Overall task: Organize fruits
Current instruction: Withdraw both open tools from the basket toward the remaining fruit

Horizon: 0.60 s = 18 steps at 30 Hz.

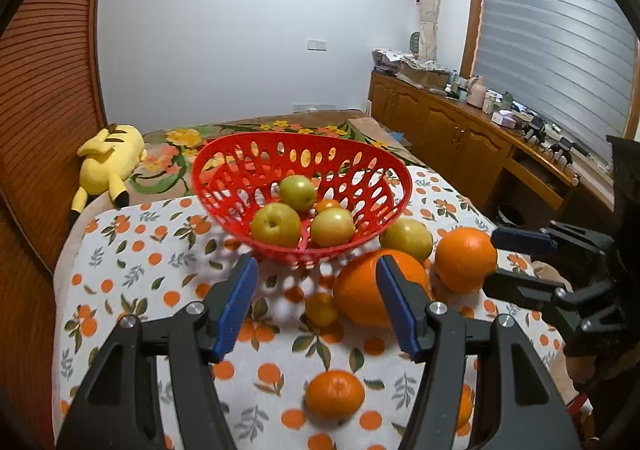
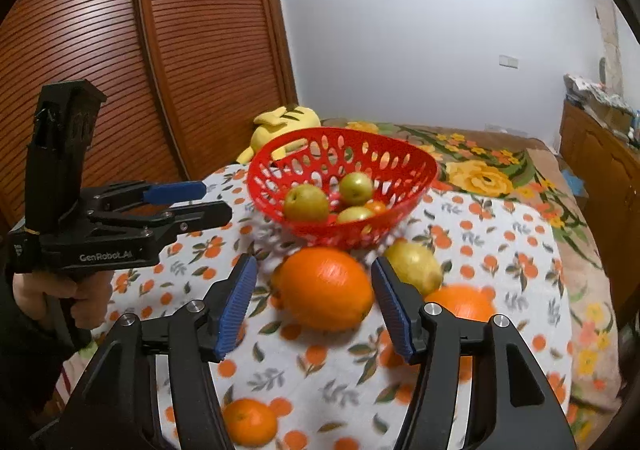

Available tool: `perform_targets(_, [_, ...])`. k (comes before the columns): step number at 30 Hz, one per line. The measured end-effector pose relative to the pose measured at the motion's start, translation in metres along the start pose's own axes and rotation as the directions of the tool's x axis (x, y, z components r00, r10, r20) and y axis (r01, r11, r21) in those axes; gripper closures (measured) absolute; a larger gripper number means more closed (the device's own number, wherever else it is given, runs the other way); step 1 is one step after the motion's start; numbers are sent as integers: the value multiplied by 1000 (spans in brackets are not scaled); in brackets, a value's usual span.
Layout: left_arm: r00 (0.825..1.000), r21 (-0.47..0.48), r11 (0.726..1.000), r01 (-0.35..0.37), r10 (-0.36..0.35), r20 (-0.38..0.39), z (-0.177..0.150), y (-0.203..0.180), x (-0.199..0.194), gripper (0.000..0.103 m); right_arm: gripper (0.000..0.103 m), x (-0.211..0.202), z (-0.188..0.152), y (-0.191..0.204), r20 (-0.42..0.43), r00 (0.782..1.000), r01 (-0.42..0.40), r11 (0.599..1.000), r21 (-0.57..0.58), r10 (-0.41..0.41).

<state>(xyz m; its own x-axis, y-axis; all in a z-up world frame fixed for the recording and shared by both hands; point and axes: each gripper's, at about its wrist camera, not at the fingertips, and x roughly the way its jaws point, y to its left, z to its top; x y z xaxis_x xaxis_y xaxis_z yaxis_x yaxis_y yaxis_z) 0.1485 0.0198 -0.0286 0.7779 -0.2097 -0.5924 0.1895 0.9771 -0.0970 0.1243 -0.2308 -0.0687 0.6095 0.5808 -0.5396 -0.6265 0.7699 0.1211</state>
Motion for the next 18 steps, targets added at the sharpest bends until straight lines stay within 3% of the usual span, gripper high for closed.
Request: perform_targets(18, [998, -17, 998, -62, 62, -5, -68, -4, -23, 39, 40, -3, -67, 29, -58, 998, -13, 998, 61, 17])
